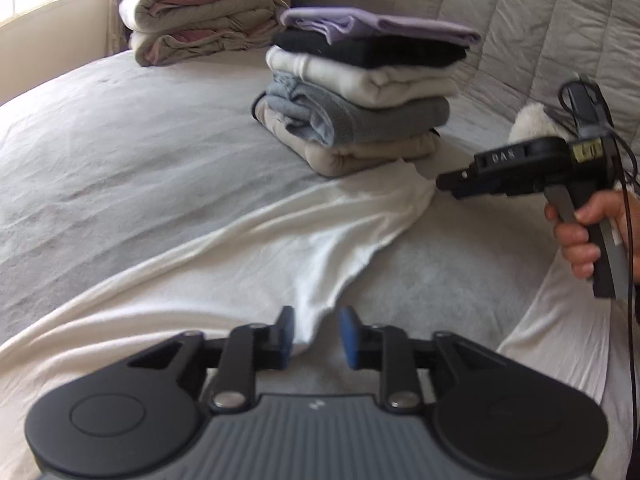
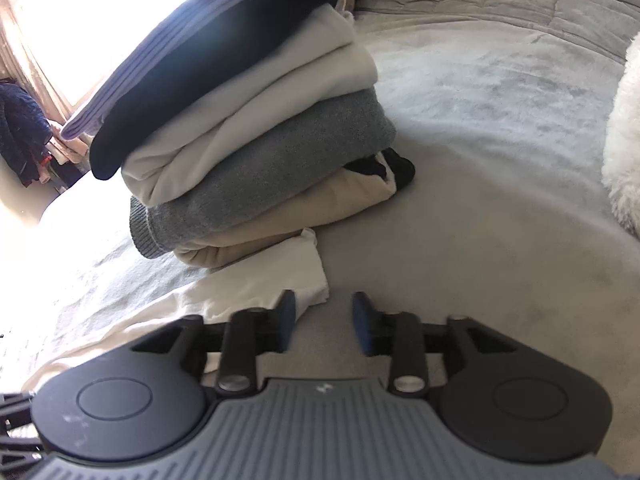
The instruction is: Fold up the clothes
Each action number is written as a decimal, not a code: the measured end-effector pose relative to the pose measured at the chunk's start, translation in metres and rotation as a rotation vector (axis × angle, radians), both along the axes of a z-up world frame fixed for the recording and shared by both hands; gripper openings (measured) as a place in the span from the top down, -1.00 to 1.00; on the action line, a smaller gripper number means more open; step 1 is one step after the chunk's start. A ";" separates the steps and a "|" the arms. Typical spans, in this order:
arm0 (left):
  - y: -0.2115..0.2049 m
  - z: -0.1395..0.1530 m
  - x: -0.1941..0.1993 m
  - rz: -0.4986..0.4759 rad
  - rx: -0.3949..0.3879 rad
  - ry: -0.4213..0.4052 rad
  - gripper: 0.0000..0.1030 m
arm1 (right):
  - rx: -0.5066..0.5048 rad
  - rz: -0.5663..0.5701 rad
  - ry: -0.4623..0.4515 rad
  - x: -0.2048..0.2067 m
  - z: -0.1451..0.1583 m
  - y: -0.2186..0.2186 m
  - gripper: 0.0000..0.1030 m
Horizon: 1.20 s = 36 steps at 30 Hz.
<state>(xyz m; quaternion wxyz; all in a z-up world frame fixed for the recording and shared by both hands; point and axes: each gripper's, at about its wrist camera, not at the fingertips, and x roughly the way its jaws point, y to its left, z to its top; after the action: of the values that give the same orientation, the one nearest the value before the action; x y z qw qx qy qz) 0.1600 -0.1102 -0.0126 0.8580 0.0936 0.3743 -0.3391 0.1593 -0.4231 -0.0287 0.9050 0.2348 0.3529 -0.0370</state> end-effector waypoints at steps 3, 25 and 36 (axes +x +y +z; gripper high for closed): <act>0.000 -0.001 0.012 0.046 0.021 -0.016 0.33 | -0.017 0.011 -0.010 0.000 -0.001 0.003 0.28; 0.037 -0.024 0.107 0.274 0.029 -0.005 0.33 | -0.198 0.055 0.011 0.007 -0.002 0.018 0.87; 0.049 -0.012 0.074 0.316 0.030 -0.033 0.01 | -0.177 0.059 0.002 0.004 0.003 0.016 0.51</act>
<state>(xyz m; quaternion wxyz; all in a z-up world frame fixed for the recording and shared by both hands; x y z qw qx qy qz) 0.2342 -0.0614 -0.0249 0.9052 0.0519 0.3753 -0.1926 0.1638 -0.4070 -0.0253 0.9226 0.1432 0.3558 -0.0418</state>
